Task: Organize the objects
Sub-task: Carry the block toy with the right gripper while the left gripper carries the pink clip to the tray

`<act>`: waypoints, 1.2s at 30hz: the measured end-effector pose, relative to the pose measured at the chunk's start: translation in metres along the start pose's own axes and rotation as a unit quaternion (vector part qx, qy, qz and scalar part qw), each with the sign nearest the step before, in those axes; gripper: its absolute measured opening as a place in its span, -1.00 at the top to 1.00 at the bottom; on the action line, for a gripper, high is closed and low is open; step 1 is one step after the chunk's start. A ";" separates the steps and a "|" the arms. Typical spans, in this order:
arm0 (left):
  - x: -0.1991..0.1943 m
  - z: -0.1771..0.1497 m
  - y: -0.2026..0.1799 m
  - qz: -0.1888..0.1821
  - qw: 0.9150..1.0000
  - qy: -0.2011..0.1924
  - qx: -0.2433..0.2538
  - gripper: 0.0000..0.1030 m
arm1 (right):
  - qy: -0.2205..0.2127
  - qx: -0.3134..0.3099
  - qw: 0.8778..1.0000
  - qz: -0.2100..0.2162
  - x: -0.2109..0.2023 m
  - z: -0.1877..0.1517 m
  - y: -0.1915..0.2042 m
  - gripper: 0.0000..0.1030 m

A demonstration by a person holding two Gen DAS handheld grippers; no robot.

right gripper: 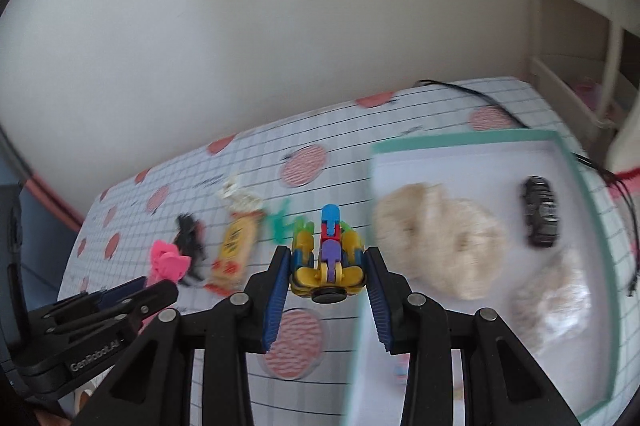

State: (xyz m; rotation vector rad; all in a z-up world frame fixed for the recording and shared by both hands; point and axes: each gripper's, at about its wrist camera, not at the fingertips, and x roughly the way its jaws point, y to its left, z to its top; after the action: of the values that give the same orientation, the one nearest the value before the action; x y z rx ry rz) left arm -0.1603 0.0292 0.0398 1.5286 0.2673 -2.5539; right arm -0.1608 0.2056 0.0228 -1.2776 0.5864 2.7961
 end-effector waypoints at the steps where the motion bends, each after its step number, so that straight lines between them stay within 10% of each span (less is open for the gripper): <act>1: 0.000 0.002 -0.006 -0.004 1.000 -0.002 0.003 0.31 | -0.002 0.006 1.000 -0.006 -0.003 0.002 -0.008 0.23; 17: 0.013 0.018 -0.106 -0.054 0.997 -0.005 0.059 0.31 | -0.025 0.040 0.997 -0.053 -0.033 0.015 -0.107 0.23; 36: 0.055 -0.002 -0.151 -0.087 0.993 0.026 0.079 0.31 | -0.001 0.039 0.997 -0.066 -0.015 0.006 -0.125 0.22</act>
State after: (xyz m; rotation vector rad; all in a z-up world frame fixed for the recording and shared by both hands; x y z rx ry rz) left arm -0.2180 0.1744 0.0013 1.6989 0.2181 -2.7300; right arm -0.1345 0.3260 -0.0036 -1.2507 0.5820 2.6409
